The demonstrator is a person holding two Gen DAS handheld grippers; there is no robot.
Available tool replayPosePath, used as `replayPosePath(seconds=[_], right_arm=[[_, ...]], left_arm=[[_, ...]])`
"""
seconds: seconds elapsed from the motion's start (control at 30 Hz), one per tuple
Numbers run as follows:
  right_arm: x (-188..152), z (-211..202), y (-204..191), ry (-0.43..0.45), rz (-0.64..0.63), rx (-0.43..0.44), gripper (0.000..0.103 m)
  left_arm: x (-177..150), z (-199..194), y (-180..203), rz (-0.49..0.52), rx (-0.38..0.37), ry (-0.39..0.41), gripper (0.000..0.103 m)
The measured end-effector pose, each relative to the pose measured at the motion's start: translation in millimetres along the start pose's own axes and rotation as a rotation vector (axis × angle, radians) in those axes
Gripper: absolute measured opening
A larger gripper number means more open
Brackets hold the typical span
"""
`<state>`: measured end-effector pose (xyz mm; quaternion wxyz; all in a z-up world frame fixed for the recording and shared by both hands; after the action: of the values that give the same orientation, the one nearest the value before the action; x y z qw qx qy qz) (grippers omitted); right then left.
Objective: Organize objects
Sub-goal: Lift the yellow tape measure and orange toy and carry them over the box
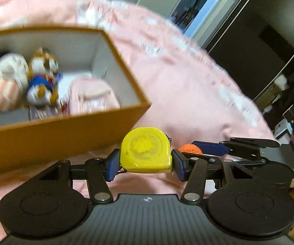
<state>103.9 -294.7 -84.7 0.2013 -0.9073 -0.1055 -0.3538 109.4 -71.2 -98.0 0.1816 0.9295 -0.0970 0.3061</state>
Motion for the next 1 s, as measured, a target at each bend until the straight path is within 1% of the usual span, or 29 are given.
replayPosePath(seconds=[0.03, 0.07, 0.13, 0.2, 0.3, 0.37, 0.43, 0.53, 0.7, 0.83, 0.9, 1.0], right_arm=[[5.8, -5.5, -4.3, 0.012, -0.018, 0.004, 0.042], [11.7, -10.0, -7.5, 0.023, -0.032, 0.011, 0.042], [27.1, -17.4, -15.0, 0.047, -0.072, 0.027, 0.042], [43.4, -19.2, -22.4, 0.059, -0.119, 0.034, 0.042], [71.0, -11.2, -36.8, 0.069, -0.222, 0.024, 0.042], [87.6, 0.3, -46.1, 0.071, -0.305, 0.022, 0.042], [102.6, 16.8, -54.1, 0.061, -0.384, 0.026, 0.042], [122.6, 46.2, -62.6, 0.036, -0.506, 0.038, 0.042], [147.1, 107.7, -65.3, -0.053, -0.669, 0.011, 0.042], [155.9, 159.3, -54.5, -0.156, -0.730, -0.003, 0.042], [154.5, 177.2, -50.1, -0.195, -0.760, -0.026, 0.042], [152.7, 194.5, -46.5, -0.231, -0.803, -0.051, 0.042]], left_arm=[[7.6, 6.1, -8.5, 0.005, 0.006, 0.024, 0.061], [21.6, 6.9, -4.0, 0.007, 0.011, 0.049, 0.061], [30.3, -7.5, -15.8, -0.012, 0.011, 0.094, 0.061], [45.9, -10.4, -18.6, -0.034, 0.017, 0.128, 0.061], [66.3, -17.9, -33.0, -0.045, 0.064, 0.171, 0.061], [76.8, -19.6, -42.9, -0.055, 0.086, 0.181, 0.061], [87.0, -17.8, -54.6, -0.063, 0.096, 0.177, 0.061], [100.5, -4.3, -72.7, -0.072, 0.114, 0.150, 0.061], [115.9, 18.2, -93.4, -0.053, 0.134, 0.109, 0.061], [123.8, 28.9, -102.3, -0.038, 0.139, 0.096, 0.061], [128.4, 34.3, -107.2, -0.034, 0.143, 0.093, 0.061], [133.9, 42.1, -113.6, -0.027, 0.150, 0.087, 0.061]])
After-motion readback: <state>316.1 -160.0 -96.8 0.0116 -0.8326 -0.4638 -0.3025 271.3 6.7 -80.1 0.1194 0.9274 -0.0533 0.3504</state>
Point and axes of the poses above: each gripper's, at about its wrist camera, not at the fingertips, and z roughly the way its jaws point, y to its right, x to its top, the point moved 4 cm from there along z, roughly the way its jaws point, and after that the axes turned 11 degrees about x, right-handed, at the moved point
